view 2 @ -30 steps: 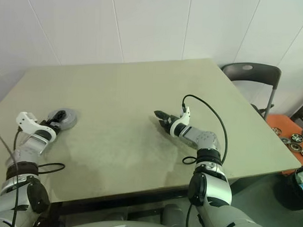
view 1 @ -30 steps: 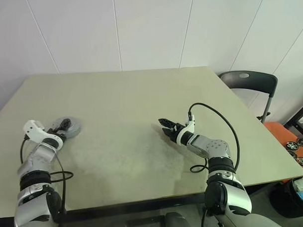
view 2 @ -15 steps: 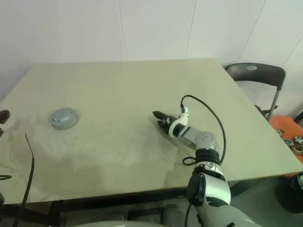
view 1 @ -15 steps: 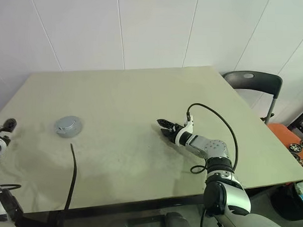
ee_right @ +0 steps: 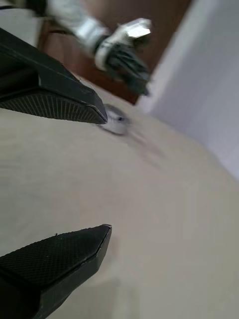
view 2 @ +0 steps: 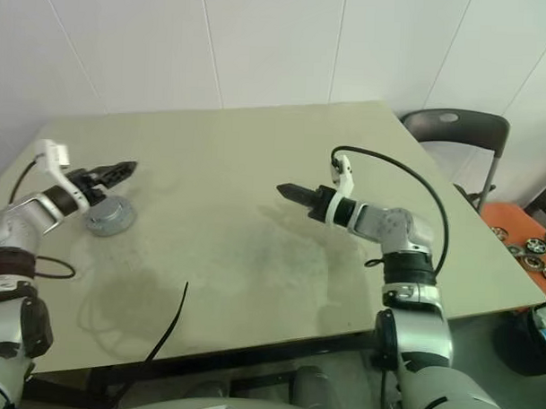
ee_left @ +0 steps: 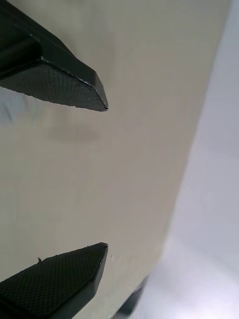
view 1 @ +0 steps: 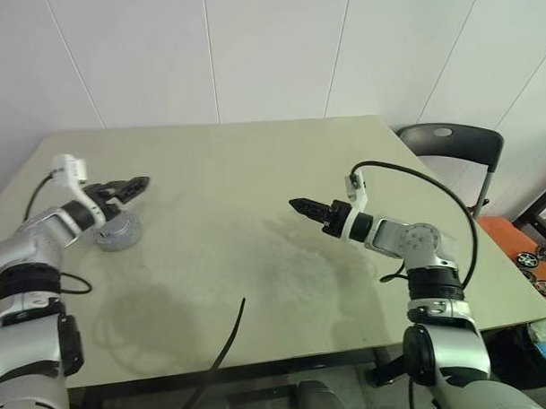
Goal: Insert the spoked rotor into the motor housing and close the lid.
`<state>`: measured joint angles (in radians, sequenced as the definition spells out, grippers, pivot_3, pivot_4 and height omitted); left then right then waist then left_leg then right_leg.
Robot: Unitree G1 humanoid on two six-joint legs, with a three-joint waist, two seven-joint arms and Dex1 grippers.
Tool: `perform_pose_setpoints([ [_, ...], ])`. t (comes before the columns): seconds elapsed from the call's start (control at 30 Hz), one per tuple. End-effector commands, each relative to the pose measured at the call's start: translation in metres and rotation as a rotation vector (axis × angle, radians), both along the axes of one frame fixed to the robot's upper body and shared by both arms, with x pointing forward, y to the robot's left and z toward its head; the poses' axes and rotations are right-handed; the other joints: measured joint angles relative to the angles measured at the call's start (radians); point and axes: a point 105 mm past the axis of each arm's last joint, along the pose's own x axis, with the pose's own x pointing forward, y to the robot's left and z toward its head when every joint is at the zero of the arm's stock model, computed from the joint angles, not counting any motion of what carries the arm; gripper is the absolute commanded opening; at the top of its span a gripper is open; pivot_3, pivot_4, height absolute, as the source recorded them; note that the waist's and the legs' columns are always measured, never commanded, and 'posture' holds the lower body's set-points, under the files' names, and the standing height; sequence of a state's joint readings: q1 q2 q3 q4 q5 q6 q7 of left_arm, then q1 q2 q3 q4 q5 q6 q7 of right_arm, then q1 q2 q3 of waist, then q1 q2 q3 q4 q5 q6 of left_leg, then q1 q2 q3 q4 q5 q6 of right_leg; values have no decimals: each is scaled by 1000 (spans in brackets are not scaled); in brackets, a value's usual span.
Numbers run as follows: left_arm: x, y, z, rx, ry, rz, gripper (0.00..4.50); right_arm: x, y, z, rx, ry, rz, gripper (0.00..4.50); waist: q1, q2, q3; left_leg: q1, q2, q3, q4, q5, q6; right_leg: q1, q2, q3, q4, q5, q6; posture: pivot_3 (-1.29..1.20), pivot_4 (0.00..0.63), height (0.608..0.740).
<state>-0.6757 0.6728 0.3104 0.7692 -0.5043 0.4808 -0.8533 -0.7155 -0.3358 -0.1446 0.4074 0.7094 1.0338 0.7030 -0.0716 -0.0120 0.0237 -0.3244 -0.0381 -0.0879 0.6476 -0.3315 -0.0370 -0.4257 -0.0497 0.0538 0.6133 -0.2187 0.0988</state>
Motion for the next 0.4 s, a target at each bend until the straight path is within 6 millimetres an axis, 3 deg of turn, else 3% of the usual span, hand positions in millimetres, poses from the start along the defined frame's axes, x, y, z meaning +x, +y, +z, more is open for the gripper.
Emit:
perform_pose_setpoints([
  [0.03, 5, -46, 14, 60, -27, -230, 4489, -18, 13, 40, -81, -242, 193, 3335, 2, 0, 0, 0, 0, 0, 0, 0, 0, 0, 0, 0, 0, 0, 0, 0, 0, 740],
  [0.2, -4, -119, 18, 76, -1, -600, 4489, -42, 17, 62, -205, -531, 365, 3335, 5, 0, 1, -1, -1, 0, 2, 0, 0, 1, 1, -1, 0, 0, 0, 0, 0, 740],
  [0.3, -25, -159, 20, 126, -42, -866, 4489, -45, 14, 51, -338, -612, 459, 3335, 8, -1, 1, -1, -1, 1, 4, 0, 0, 2, 1, 0, -1, 0, 0, 0, 0, 740],
  [0.4, -40, -180, 20, 182, -67, -1025, 4489, -42, 10, 39, -419, -635, 491, 3335, 6, -1, 1, 0, -1, 3, 4, 0, 0, 3, 2, 0, -2, 0, 0, 0, 0, 740],
])
